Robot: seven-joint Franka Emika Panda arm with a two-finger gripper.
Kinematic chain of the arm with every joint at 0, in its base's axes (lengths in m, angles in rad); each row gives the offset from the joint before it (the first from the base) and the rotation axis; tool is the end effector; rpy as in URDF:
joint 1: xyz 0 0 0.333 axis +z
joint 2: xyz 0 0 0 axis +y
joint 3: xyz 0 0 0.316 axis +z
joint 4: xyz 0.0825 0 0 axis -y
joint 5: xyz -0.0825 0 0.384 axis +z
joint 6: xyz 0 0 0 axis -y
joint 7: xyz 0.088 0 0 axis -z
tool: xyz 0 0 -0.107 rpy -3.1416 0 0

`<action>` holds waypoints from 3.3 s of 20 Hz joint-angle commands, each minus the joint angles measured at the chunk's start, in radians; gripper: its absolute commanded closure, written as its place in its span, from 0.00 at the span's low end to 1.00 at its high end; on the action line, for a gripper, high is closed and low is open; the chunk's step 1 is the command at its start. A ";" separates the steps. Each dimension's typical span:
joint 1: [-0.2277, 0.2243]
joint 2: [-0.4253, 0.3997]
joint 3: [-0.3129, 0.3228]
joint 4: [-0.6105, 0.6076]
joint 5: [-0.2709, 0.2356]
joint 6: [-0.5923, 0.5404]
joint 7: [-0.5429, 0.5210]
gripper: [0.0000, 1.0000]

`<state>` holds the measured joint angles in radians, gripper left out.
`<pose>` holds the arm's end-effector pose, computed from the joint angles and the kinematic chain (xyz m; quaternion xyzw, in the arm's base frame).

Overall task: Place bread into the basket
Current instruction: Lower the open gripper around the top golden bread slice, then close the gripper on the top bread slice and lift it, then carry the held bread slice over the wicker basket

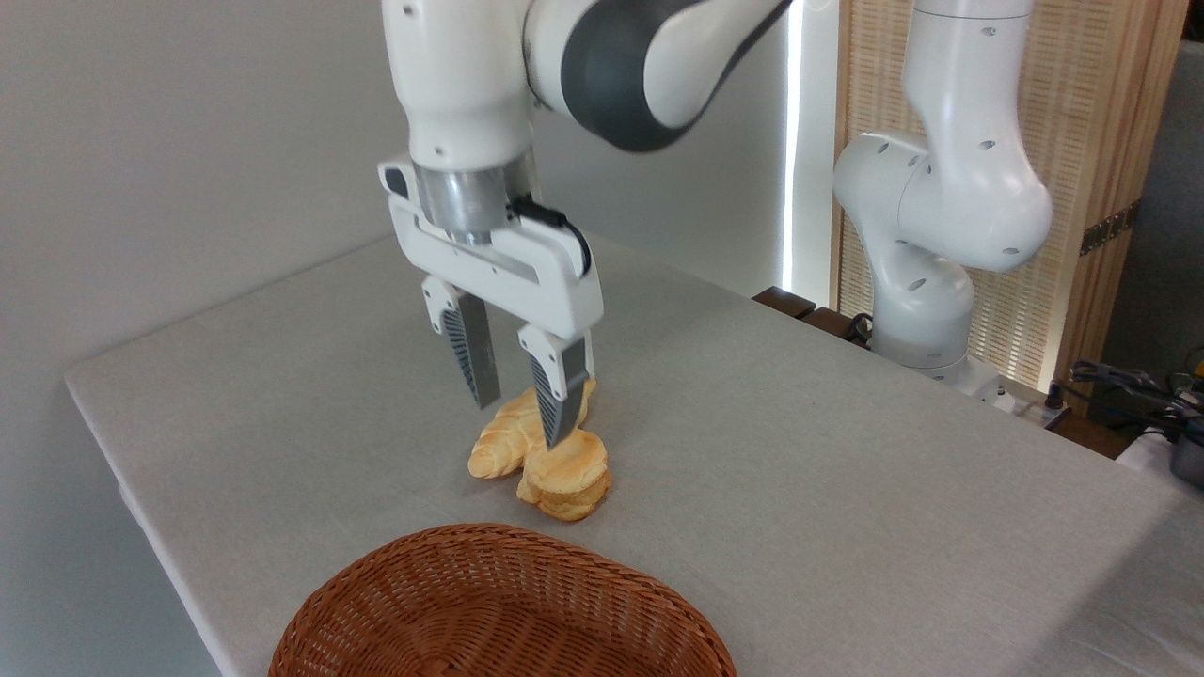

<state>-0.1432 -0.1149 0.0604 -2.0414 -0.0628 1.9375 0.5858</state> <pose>0.5216 -0.0467 0.4940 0.9476 -0.3176 0.0133 0.0305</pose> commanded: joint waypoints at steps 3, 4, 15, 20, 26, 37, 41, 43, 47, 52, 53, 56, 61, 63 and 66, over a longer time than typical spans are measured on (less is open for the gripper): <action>0.001 -0.023 0.030 -0.098 0.003 0.023 0.090 0.00; 0.001 -0.023 0.030 -0.109 0.003 0.023 0.119 0.00; -0.004 0.017 0.030 -0.137 0.001 0.072 0.146 0.00; -0.018 0.044 0.018 -0.137 0.001 0.090 0.149 0.00; -0.018 0.041 0.018 -0.135 0.001 0.089 0.166 0.60; -0.018 0.038 0.018 -0.134 0.001 0.087 0.166 0.60; -0.018 0.037 0.018 -0.132 0.000 0.089 0.166 0.59; -0.018 0.032 0.019 -0.128 0.000 0.087 0.164 0.59; -0.015 0.021 0.029 -0.085 -0.012 0.080 0.164 0.59; -0.007 0.021 0.030 -0.017 -0.037 0.101 0.161 0.57; -0.006 0.021 0.032 -0.008 -0.037 0.130 0.161 0.57; -0.006 0.023 0.064 0.001 -0.038 0.251 0.152 0.55; -0.006 0.035 0.093 0.018 -0.031 0.391 0.161 0.48; -0.006 0.047 0.095 0.015 0.010 0.438 0.161 0.00; -0.004 0.054 0.108 0.017 0.049 0.451 0.158 0.00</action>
<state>-0.1450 -0.0774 0.1510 -2.0366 -0.0449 2.3633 0.7365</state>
